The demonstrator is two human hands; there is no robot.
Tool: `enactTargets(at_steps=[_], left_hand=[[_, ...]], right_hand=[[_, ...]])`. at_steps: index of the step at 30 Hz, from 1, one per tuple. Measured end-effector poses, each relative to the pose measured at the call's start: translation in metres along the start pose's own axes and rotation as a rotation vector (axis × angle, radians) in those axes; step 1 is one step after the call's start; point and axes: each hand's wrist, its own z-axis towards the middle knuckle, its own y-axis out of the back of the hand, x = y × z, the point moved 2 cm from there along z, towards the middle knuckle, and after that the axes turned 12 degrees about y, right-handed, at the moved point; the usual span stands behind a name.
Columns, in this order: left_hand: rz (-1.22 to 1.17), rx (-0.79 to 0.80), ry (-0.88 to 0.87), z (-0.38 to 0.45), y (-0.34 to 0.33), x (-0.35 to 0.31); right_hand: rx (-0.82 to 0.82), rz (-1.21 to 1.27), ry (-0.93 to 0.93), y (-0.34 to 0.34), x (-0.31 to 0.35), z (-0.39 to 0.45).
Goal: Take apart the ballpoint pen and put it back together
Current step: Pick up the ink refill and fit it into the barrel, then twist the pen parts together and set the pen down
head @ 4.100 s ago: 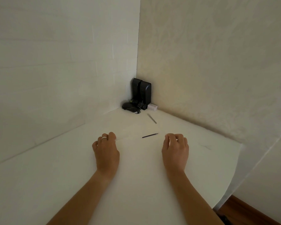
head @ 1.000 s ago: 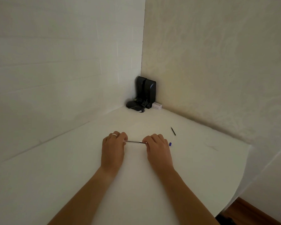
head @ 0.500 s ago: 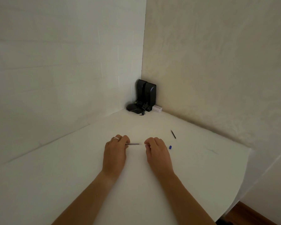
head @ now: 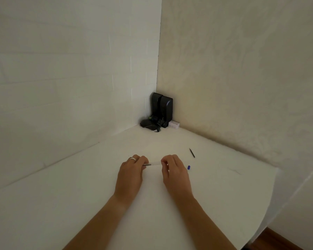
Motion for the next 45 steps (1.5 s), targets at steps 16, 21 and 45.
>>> enactTargets(at_steps=[16, 21, 45], left_hand=[[-0.029, -0.009, -0.010, 0.000, 0.000, 0.003], [-0.019, 0.021, -0.050, 0.003, -0.005, 0.005], [0.050, 0.007, -0.005, 0.003, -0.009, 0.010]], right_hand=[[-0.017, 0.042, 0.007, 0.001, -0.001, 0.000], [-0.041, 0.028, -0.019, 0.002, -0.002, -0.001], [0.118, -0.382, -0.609, 0.009, -0.031, -0.013]])
